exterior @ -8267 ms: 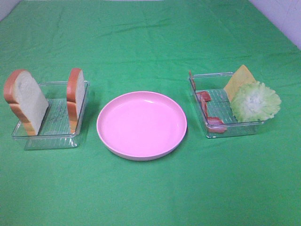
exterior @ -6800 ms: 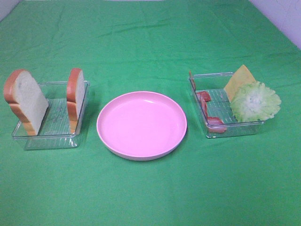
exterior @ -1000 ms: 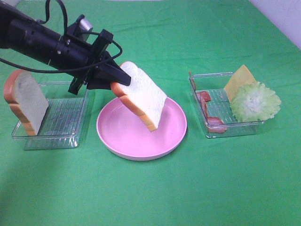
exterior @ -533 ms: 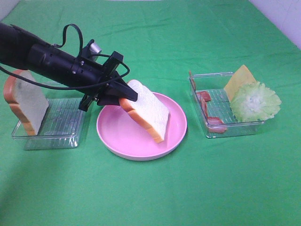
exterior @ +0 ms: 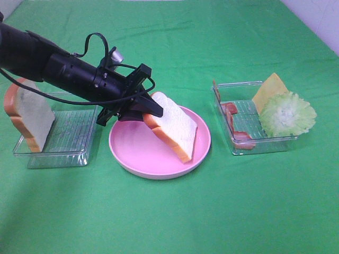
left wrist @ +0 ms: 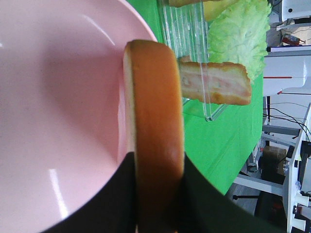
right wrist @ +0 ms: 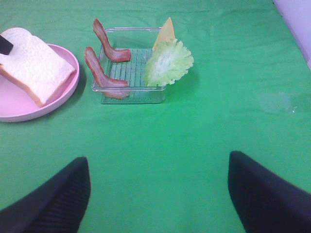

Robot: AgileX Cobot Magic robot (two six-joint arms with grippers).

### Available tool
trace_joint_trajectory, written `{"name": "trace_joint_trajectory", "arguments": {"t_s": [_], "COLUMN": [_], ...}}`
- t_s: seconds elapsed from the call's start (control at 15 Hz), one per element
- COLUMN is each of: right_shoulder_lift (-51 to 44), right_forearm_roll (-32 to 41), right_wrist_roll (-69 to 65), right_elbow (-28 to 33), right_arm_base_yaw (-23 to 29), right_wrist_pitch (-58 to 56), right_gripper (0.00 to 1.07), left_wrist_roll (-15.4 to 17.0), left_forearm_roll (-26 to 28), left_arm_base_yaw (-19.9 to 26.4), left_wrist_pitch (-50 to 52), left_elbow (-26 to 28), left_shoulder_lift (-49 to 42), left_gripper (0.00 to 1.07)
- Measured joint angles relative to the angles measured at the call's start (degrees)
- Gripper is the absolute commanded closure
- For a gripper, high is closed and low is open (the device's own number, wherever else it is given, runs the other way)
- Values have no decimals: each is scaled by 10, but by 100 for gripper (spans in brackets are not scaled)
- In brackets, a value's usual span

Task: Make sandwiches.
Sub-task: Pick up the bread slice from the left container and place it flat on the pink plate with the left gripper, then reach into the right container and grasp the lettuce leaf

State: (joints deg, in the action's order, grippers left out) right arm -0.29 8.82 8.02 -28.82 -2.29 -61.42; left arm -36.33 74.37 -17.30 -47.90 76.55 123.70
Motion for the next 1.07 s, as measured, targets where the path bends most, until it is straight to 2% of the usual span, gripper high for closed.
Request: {"name": "trace_joint_trajectory", "arguments": {"t_s": [0.07, 0.13, 0.2, 0.27, 0.6, 0.73, 0.8, 0.87, 0.93, 1.07], "right_shoulder_lift": [0, 0, 0, 0, 0, 0, 0, 0, 0, 0], "right_forearm_roll": [0, 0, 0, 0, 0, 0, 0, 0, 0, 0], "right_wrist_roll": [0, 0, 0, 0, 0, 0, 0, 0, 0, 0], "right_elbow": [0, 0, 0, 0, 0, 0, 0, 0, 0, 0], "right_arm_base_yaw": [0, 0, 0, 0, 0, 0, 0, 0, 0, 0], "right_wrist_pitch": [0, 0, 0, 0, 0, 0, 0, 0, 0, 0], "right_gripper": [32, 32, 32, 32, 32, 32, 32, 32, 32, 32], "left_wrist_roll": [0, 0, 0, 0, 0, 14, 23, 67, 85, 142], "left_forearm_roll": [0, -7, -18, -36, -111, -168, -180, -229, -248, -312], "left_arm_base_yaw": [0, 0, 0, 0, 0, 0, 0, 0, 0, 0], "left_wrist_pitch": [0, -1, -1, -2, -1, 19, 26, 46, 49, 55], "left_elbow": [0, 0, 0, 0, 0, 0, 0, 0, 0, 0], "left_shoulder_lift": [0, 0, 0, 0, -2, -26, -35, -58, -65, -93], "left_gripper": [86, 54, 38, 33, 33, 33, 33, 33, 33, 33]}}
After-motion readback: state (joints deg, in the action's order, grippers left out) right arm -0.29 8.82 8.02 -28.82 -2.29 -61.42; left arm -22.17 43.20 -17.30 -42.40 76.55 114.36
